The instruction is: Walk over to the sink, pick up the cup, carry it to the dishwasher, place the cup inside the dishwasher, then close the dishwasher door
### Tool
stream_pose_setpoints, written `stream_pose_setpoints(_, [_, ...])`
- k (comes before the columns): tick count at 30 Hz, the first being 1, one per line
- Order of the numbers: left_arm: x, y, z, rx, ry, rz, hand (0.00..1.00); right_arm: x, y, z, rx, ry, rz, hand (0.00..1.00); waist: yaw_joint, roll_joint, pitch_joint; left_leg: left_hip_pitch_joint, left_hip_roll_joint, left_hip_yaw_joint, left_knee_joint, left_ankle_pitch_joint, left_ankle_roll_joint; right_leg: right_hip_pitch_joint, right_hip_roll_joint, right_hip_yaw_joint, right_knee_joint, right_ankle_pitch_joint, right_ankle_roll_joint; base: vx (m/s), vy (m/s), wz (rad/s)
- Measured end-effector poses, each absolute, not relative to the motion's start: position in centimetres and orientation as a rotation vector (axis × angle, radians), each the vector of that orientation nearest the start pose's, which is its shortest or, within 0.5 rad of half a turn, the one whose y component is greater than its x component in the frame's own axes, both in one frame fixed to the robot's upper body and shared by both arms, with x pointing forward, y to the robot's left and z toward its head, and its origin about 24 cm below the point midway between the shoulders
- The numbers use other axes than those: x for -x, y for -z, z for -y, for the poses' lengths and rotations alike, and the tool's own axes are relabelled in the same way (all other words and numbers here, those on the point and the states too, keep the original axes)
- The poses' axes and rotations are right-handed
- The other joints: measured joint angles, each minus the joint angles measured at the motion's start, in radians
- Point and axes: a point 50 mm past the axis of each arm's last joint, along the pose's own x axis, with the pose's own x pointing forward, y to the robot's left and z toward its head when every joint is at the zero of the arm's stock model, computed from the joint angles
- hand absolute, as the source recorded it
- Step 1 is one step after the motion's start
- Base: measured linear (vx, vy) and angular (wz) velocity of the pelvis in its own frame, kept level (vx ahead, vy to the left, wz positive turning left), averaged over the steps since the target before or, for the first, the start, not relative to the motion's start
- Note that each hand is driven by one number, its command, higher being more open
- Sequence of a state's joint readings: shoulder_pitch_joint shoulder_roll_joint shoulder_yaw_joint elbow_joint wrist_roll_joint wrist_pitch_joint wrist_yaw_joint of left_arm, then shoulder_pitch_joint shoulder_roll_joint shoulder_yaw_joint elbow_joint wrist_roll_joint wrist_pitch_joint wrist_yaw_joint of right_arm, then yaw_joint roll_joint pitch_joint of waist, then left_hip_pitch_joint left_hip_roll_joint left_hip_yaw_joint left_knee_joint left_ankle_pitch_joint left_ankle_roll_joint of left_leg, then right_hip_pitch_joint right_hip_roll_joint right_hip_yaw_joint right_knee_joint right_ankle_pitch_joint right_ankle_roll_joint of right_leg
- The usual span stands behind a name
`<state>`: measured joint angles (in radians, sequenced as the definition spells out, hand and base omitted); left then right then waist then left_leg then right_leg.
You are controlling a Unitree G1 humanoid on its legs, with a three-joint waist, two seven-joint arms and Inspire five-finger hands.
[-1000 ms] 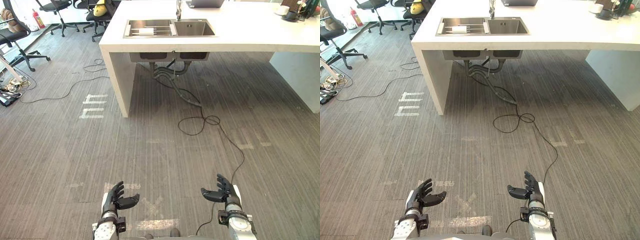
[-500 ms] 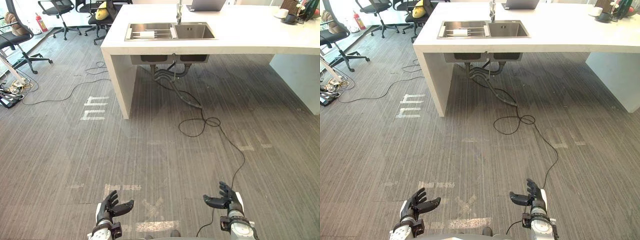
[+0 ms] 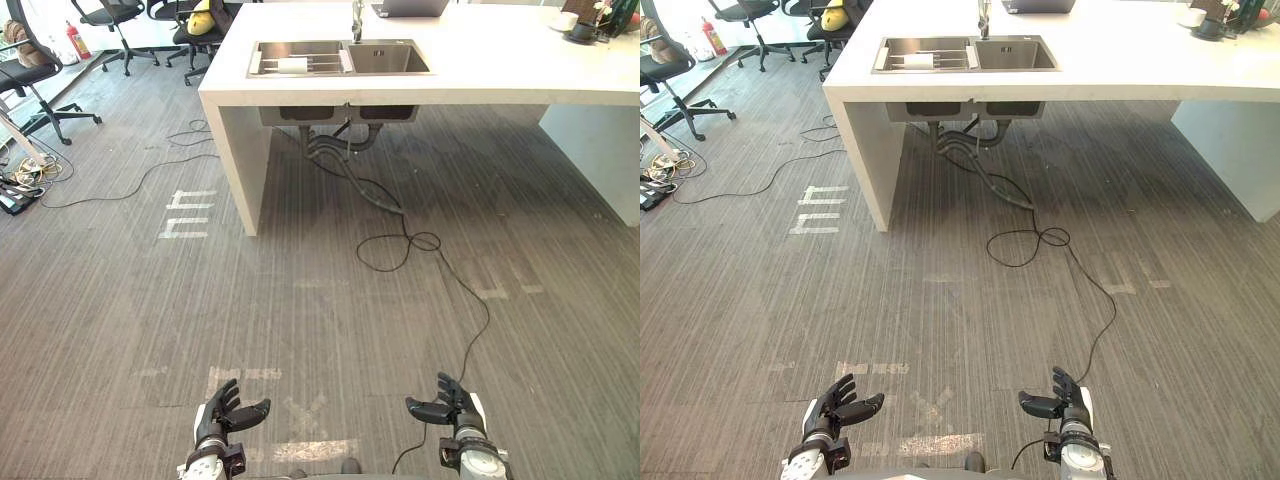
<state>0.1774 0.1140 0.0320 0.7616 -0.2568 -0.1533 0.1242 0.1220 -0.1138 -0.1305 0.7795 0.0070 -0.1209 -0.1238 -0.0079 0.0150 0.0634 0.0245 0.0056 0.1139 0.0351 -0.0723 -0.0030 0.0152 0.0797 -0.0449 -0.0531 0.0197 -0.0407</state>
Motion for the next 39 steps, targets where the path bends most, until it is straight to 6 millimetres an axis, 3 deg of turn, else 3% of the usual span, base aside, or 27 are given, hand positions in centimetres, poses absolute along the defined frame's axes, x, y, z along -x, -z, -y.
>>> stream_pose_setpoints(3, [-12.6,12.7,-21.1,0.089,-0.357,-0.753,0.90,-14.0,12.2,22.4,0.109,0.316,-0.756,0.90,0.013,0.000,0.002,-0.010,0.004,0.011,0.012,-0.013,0.002,-0.012,0.003,0.011,0.001,-0.010,0.008,0.01,0.028,-0.11])
stream_pose_setpoints(7, [-13.6,11.8,-21.1,0.108,-0.359,-0.692,0.90,-15.3,11.6,22.7,0.105,0.333,-0.718,0.90,0.018,0.003,0.015,-0.052,0.013,0.022,0.082,-0.062,0.003,-0.064,0.000,-0.005,0.077,-0.071,-0.013,0.04,0.024,-0.08])
stream_pose_setpoints(11, [-15.0,10.4,-21.0,0.111,-0.343,-0.607,0.90,-16.9,10.1,23.1,0.119,0.335,-0.629,0.90,0.019,-0.007,0.040,-0.079,0.007,0.035,0.193,-0.154,0.016,-0.187,-0.028,-0.019,0.395,-0.239,0.021,0.12,0.020,-0.08])
stream_pose_setpoints(13, [-15.7,10.0,-21.0,0.106,-0.332,-0.578,0.90,-17.8,9.5,23.1,0.122,0.334,-0.596,0.90,0.016,-0.011,0.062,-0.069,0.001,0.037,0.224,-0.179,0.019,-0.241,-0.046,-0.030,0.558,-0.277,0.061,0.17,0.039,-0.04])
stream_pose_setpoints(14, [-15.8,9.9,-21.0,0.099,-0.322,-0.575,0.90,-17.9,9.4,23.1,0.123,0.334,-0.590,0.90,0.016,-0.012,0.068,-0.058,0.000,0.036,0.223,-0.184,0.020,-0.261,-0.053,-0.039,0.619,-0.278,0.063,0.19,0.034,0.06])
stream_pose_setpoints(16, [-16.6,9.3,-21.1,0.072,-0.294,-0.544,0.90,-18.3,9.0,23.0,0.124,0.330,-0.567,0.90,0.008,-0.029,0.094,0.014,-0.004,0.023,0.211,-0.226,0.030,-0.340,-0.101,-0.101,0.874,-0.285,0.089,0.24,0.007,0.16])
stream_pose_setpoints(18, [-16.8,9.1,-21.2,0.069,-0.297,-0.536,0.90,-18.4,8.7,23.3,0.132,0.332,-0.556,0.90,0.005,-0.035,0.096,0.043,-0.009,0.006,0.214,-0.259,0.030,-0.386,-0.149,-0.127,0.908,-0.354,0.069,0.31,-0.029,0.22])
stream_pose_setpoints(20, [-17.2,9.0,-21.1,0.074,-0.294,-0.525,0.90,-18.8,8.1,24.0,0.156,0.334,-0.527,0.90,-0.007,-0.022,0.106,0.063,0.011,-0.018,0.213,-0.282,0.022,-0.449,-0.171,-0.144,0.862,-0.371,0.071,0.42,-0.075,0.30])
stream_pose_setpoints(21, [-17.6,8.8,-20.9,0.081,-0.293,-0.516,0.90,-19.3,7.6,24.6,0.177,0.336,-0.513,0.90,-0.013,-0.003,0.119,0.088,0.046,-0.031,0.203,-0.285,0.016,-0.488,-0.160,-0.167,0.786,-0.356,0.057,0.54,-0.130,0.26])
stream_pose_setpoints(22, [-17.7,8.8,-20.9,0.078,-0.292,-0.513,0.90,-19.3,7.5,24.9,0.192,0.335,-0.509,0.90,-0.011,0.007,0.122,0.107,0.067,-0.034,0.206,-0.289,-0.002,-0.498,-0.142,-0.180,0.619,-0.268,0.050,0.58,-0.132,0.25])
stream_pose_setpoints(23, [-17.5,8.8,-21.1,0.072,-0.294,-0.517,0.90,-19.0,7.6,25.1,0.198,0.337,-0.514,0.90,-0.012,-0.004,0.117,0.130,0.065,-0.041,0.218,-0.305,-0.035,-0.489,-0.143,-0.178,0.519,-0.096,0.010,0.45,-0.102,0.16])
stream_pose_setpoints(24, [-17.5,9.1,-20.9,0.081,-0.298,-0.528,0.90,-18.9,7.6,25.5,0.208,0.344,-0.524,0.90,-0.010,0.017,0.112,0.148,0.093,-0.048,0.243,-0.325,-0.069,-0.488,-0.140,-0.191,0.573,-0.087,-0.018,0.57,-0.152,0.17])
stream_pose_setpoints(25, [-17.7,9.1,-20.7,0.084,-0.295,-0.527,0.90,-19.1,7.5,25.5,0.203,0.349,-0.523,0.90,-0.016,0.029,0.106,0.120,0.117,-0.053,0.313,-0.305,-0.102,-0.474,-0.129,-0.208,0.583,-0.130,-0.026,0.56,-0.179,0.18])
stream_pose_setpoints(26, [-18.1,9.0,-20.5,0.088,-0.288,-0.519,0.90,-19.1,7.5,25.5,0.205,0.349,-0.522,0.90,-0.021,0.028,0.107,0.098,0.121,-0.055,0.367,-0.278,-0.110,-0.458,-0.128,-0.215,0.579,-0.146,-0.025,0.53,-0.184,0.27])
stream_pose_setpoints(27, [-18.6,8.8,-20.1,0.098,-0.280,-0.510,0.90,-19.1,7.5,25.5,0.205,0.348,-0.524,0.90,-0.028,0.030,0.109,0.047,0.130,-0.066,0.477,-0.220,-0.109,-0.418,-0.125,-0.228,0.549,-0.154,-0.030,0.56,-0.222,0.45])
stream_pose_setpoints(28, [-18.9,8.8,-19.5,0.121,-0.269,-0.501,0.90,-18.9,7.7,25.3,0.200,0.343,-0.534,0.90,-0.030,0.029,0.114,-0.046,0.163,-0.087,0.731,-0.143,-0.111,-0.287,-0.104,-0.243,0.433,-0.151,-0.030,0.55,-0.205,0.42])
stream_pose_setpoints(30, [-18.6,8.9,-19.3,0.142,-0.272,-0.504,0.90,-18.4,8.1,24.9,0.185,0.339,-0.549,0.90,-0.026,0.028,0.117,-0.103,0.212,-0.054,0.933,-0.154,-0.102,-0.137,-0.078,-0.252,0.337,-0.149,-0.031,0.47,-0.150,0.17])
stream_pose_setpoints(32, [-18.9,8.7,-19.1,0.152,-0.265,-0.492,0.90,-18.7,7.9,24.7,0.170,0.345,-0.520,0.90,-0.004,0.014,0.122,-0.227,0.239,-0.003,1.015,-0.182,-0.062,-0.006,-0.067,-0.230,0.226,-0.146,-0.025,0.46,-0.096,-0.17])
stream_pose_setpoints(34, [-19.2,8.4,-19.3,0.149,-0.265,-0.475,0.90,-19.3,7.8,24.6,0.152,0.353,-0.511,0.90,0.008,0.016,0.125,-0.349,0.234,0.020,0.929,-0.202,-0.057,0.029,-0.069,-0.216,0.178,-0.143,-0.019,0.30,0.012,-0.22])
stream_pose_setpoints(36, [-19.4,8.3,-19.2,0.148,-0.269,-0.470,0.90,-19.3,8.2,24.3,0.132,0.358,-0.535,0.90,0.027,0.010,0.136,-0.403,0.178,0.030,0.680,-0.193,-0.060,0.078,-0.087,-0.204,0.140,-0.145,0.001,0.39,0.124,-0.19])
stream_pose_setpoints(37, [-19.4,8.4,-19.1,0.152,-0.270,-0.472,0.90,-19.1,8.5,24.2,0.124,0.366,-0.547,0.90,0.030,0.002,0.141,-0.403,0.144,0.030,0.525,-0.157,-0.059,0.100,-0.098,-0.202,0.127,-0.157,0.021,0.41,0.199,-0.06])
stream_pose_setpoints(38, [-19.4,8.4,-18.8,0.161,-0.268,-0.475,0.90,-18.6,8.7,24.5,0.121,0.380,-0.562,0.90,0.030,0.026,0.139,-0.393,0.118,0.023,0.331,-0.045,-0.058,0.126,-0.093,-0.199,0.120,-0.178,0.048,0.36,0.197,-0.06])
stream_pose_setpoints(39, [-19.3,8.5,-18.7,0.166,-0.267,-0.478,0.90,-18.4,8.8,24.6,0.125,0.385,-0.570,0.90,0.033,0.042,0.137,-0.390,0.115,0.013,0.258,0.030,-0.049,0.135,-0.082,-0.192,0.122,-0.193,0.059,0.39,0.244,-0.27])
